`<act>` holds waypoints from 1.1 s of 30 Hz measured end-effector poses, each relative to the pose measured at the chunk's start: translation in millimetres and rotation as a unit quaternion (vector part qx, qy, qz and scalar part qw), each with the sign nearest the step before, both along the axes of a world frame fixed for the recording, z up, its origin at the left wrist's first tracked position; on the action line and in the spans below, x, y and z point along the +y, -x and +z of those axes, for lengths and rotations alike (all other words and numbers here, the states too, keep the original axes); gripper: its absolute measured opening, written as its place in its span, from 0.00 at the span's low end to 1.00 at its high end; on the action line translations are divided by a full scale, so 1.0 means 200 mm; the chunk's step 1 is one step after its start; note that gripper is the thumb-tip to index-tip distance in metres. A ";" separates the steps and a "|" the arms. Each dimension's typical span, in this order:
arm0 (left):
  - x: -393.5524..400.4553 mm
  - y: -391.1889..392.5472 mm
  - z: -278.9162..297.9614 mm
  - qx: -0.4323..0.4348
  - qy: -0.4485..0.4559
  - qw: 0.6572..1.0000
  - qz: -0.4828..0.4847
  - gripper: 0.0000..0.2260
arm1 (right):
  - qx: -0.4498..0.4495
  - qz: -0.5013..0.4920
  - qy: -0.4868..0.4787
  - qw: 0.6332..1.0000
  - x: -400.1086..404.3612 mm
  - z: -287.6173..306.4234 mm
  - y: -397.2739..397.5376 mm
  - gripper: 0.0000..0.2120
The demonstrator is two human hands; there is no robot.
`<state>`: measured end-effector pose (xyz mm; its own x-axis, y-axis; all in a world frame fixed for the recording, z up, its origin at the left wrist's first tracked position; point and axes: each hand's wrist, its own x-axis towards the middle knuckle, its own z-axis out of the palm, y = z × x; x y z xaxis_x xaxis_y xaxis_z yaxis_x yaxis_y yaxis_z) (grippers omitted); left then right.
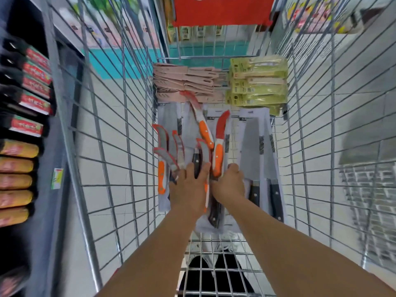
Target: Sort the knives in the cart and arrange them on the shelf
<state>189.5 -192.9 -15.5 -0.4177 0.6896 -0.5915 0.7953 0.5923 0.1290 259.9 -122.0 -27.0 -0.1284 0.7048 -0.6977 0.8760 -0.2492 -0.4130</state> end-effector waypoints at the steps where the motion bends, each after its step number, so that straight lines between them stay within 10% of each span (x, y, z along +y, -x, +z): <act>1: 0.00 0.00 -0.01 -0.001 -0.003 1.000 0.004 0.34 | 0.007 -0.004 0.004 1.000 0.01 0.01 0.00 0.20; 22: -0.02 -0.04 0.02 0.024 -0.002 1.000 -0.020 0.27 | 0.001 -0.048 -0.110 0.993 0.13 0.22 -0.43 0.36; 33: -0.05 -0.03 0.01 0.004 -0.065 0.998 -0.009 0.23 | -0.141 0.033 -0.058 0.988 0.18 0.09 -0.42 0.35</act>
<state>194.6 -203.2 -14.0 -0.4084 0.7682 -0.4931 0.8070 0.5563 0.1983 344.8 -86.8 -9.5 0.0112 0.7783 -0.6278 0.9730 -0.1531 -0.1725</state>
